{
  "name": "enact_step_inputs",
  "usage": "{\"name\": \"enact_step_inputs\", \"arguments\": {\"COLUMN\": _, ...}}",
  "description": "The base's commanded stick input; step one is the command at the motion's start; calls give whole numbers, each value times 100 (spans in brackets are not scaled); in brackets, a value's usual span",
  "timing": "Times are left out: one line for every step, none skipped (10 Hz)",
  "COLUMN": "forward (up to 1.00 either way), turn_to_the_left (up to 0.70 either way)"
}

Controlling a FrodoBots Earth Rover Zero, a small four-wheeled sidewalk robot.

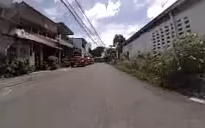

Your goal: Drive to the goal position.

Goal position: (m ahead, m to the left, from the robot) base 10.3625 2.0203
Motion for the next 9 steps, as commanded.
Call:
{"name": "enact_step_inputs", "arguments": {"forward": 70, "turn_to_the_left": 0}}
{"name": "enact_step_inputs", "arguments": {"forward": 70, "turn_to_the_left": 0}}
{"name": "enact_step_inputs", "arguments": {"forward": 70, "turn_to_the_left": 0}}
{"name": "enact_step_inputs", "arguments": {"forward": 70, "turn_to_the_left": 0}}
{"name": "enact_step_inputs", "arguments": {"forward": 70, "turn_to_the_left": 0}}
{"name": "enact_step_inputs", "arguments": {"forward": 70, "turn_to_the_left": 0}}
{"name": "enact_step_inputs", "arguments": {"forward": 70, "turn_to_the_left": 0}}
{"name": "enact_step_inputs", "arguments": {"forward": 70, "turn_to_the_left": 0}}
{"name": "enact_step_inputs", "arguments": {"forward": 70, "turn_to_the_left": 0}}
